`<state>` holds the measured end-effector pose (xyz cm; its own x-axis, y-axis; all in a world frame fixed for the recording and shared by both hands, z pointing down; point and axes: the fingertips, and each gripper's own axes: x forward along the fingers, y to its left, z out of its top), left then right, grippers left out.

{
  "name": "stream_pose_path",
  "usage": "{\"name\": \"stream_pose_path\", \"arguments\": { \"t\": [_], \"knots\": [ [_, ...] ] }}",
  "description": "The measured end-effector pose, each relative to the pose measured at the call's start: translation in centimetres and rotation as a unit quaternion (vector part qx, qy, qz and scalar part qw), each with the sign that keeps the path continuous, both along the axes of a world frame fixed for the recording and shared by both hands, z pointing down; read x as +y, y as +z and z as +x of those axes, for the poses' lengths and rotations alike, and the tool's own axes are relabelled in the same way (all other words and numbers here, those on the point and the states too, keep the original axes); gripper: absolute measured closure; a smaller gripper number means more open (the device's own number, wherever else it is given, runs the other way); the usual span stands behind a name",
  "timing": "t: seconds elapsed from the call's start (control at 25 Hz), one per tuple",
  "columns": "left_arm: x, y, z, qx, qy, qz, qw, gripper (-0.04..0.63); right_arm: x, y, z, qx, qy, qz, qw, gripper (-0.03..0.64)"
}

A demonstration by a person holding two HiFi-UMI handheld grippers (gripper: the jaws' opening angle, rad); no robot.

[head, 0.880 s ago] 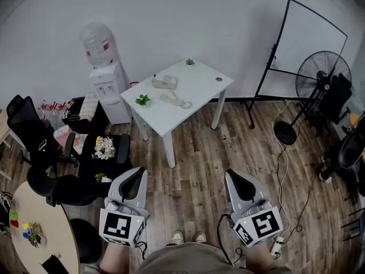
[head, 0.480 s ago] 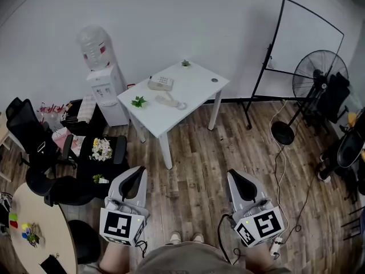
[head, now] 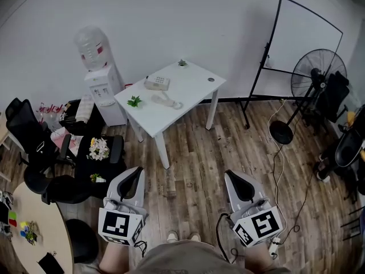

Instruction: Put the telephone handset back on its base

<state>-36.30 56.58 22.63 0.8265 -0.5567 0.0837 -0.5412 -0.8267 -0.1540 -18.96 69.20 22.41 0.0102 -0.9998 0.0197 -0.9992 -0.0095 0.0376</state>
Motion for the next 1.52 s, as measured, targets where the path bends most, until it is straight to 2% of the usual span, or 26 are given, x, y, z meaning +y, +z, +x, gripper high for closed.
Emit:
{"name": "stream_pose_path", "arguments": {
  "t": [0.12,0.2,0.24,0.28,0.32,0.36,0.4,0.6,1.0,1.52],
  "knots": [
    [0.7,-0.5,0.7,-0.002,-0.004,0.000,1.0000,0.594,0.5,0.1,0.7,-0.001,-0.003,-0.001,1.000,0.589],
    [1.1,-1.0,1.0,0.010,-0.014,0.003,0.9998,0.594,0.9,-0.4,1.6,-0.013,0.004,0.018,1.000,0.587],
    [1.2,-1.4,1.0,0.024,-0.023,0.007,0.9994,0.594,1.2,-0.9,2.2,-0.020,0.009,0.034,0.999,0.525],
    [1.2,-1.8,1.0,0.037,-0.032,0.010,0.9987,0.555,1.4,-1.3,2.7,-0.025,0.011,0.047,0.999,0.340],
    [1.3,-2.1,1.0,0.047,-0.040,0.010,0.9980,0.488,1.5,-1.4,3.1,-0.025,0.011,0.052,0.998,0.313],
    [1.3,-2.1,1.0,0.052,-0.047,0.009,0.9975,0.429,1.7,-1.3,3.4,-0.022,0.011,0.051,0.998,0.316],
    [1.4,-2.0,1.0,0.052,-0.052,0.007,0.9973,0.407,1.8,-1.0,3.7,-0.017,0.010,0.047,0.999,0.319],
    [2.1,-0.9,1.5,0.033,-0.075,0.009,0.9966,0.378,2.5,0.5,4.9,-0.003,0.003,0.032,0.999,0.327],
    [1.1,0.9,3.9,0.010,-0.079,0.009,0.9968,0.375,1.4,1.9,7.7,-0.012,0.001,0.021,1.000,0.336],
    [-5.3,2.0,7.7,0.010,-0.068,0.011,0.9976,0.374,-4.8,4.7,10.1,-0.013,-0.002,-0.006,1.000,0.333]
  ]
}}
